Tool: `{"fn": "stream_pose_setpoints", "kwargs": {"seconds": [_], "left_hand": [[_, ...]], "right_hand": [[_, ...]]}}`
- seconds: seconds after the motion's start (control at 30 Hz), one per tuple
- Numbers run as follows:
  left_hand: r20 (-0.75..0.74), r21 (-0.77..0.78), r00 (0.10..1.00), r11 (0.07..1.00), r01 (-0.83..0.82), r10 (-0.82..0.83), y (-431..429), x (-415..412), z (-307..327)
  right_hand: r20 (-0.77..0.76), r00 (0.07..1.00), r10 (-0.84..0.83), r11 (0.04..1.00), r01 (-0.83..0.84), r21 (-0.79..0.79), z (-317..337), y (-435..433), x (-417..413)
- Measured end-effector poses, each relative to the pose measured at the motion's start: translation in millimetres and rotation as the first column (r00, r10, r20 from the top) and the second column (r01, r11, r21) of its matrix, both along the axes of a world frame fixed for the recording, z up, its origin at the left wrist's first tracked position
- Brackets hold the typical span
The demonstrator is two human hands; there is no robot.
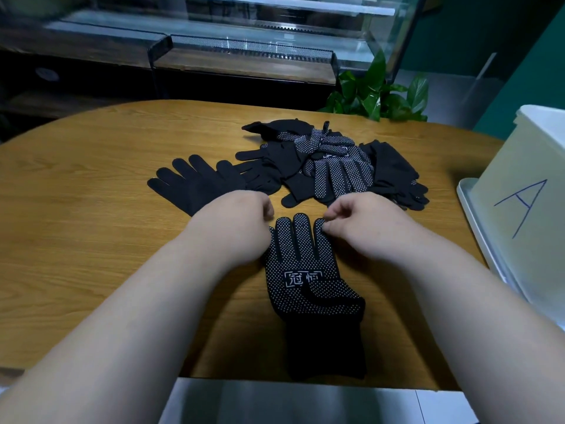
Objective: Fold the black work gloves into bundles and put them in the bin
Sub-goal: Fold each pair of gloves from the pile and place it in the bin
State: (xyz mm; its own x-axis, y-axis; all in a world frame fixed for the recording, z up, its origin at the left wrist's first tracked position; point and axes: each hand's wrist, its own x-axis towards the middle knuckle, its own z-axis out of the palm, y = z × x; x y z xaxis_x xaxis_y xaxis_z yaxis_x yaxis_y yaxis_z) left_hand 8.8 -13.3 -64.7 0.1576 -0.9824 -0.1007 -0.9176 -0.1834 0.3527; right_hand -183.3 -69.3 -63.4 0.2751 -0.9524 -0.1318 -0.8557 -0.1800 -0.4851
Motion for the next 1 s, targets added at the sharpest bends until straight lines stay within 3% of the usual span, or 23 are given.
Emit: {"fn": "stream_pose_setpoints", "kwargs": {"seconds": [0.1, 0.27, 0.37, 0.6, 0.87, 1.0], "left_hand": [[-0.043, 0.071, 0.999, 0.997, 0.025, -0.022, -15.3, 0.2, 8.8], [0.034, 0.241, 0.994, 0.966, 0.089, -0.100, -35.8, -4.8, 19.5], [0.018, 0.321, 0.995, 0.943, 0.090, -0.102, -44.4, -6.3, 17.9], [-0.102, 0.363, 0.995, 0.930, 0.059, -0.023, -46.9, -13.7, 22.5], [-0.185, 0.402, 0.980, 0.916, 0.005, 0.076, -54.9, -18.8, 27.6], [-0.238, 0.354, 0.970, 0.935, 0.037, 0.052, -47.8, -15.6, 22.7]], "right_hand": [[-0.118, 0.989, 0.086, 0.996, -0.081, 0.039, 5.8, -14.1, 13.3], [-0.219, 0.956, 0.193, 0.974, -0.159, 0.162, 17.3, -27.2, 26.1], [-0.278, 0.928, 0.248, 0.965, -0.210, 0.158, 17.8, -30.0, 31.0], [-0.273, 0.923, 0.271, 0.961, -0.243, 0.131, 18.9, -26.9, 38.6], [-0.179, 0.945, 0.275, 0.937, -0.221, 0.272, 15.7, -35.3, 45.0], [-0.182, 0.942, 0.282, 0.937, -0.230, 0.264, 13.8, -36.8, 46.5]]}}
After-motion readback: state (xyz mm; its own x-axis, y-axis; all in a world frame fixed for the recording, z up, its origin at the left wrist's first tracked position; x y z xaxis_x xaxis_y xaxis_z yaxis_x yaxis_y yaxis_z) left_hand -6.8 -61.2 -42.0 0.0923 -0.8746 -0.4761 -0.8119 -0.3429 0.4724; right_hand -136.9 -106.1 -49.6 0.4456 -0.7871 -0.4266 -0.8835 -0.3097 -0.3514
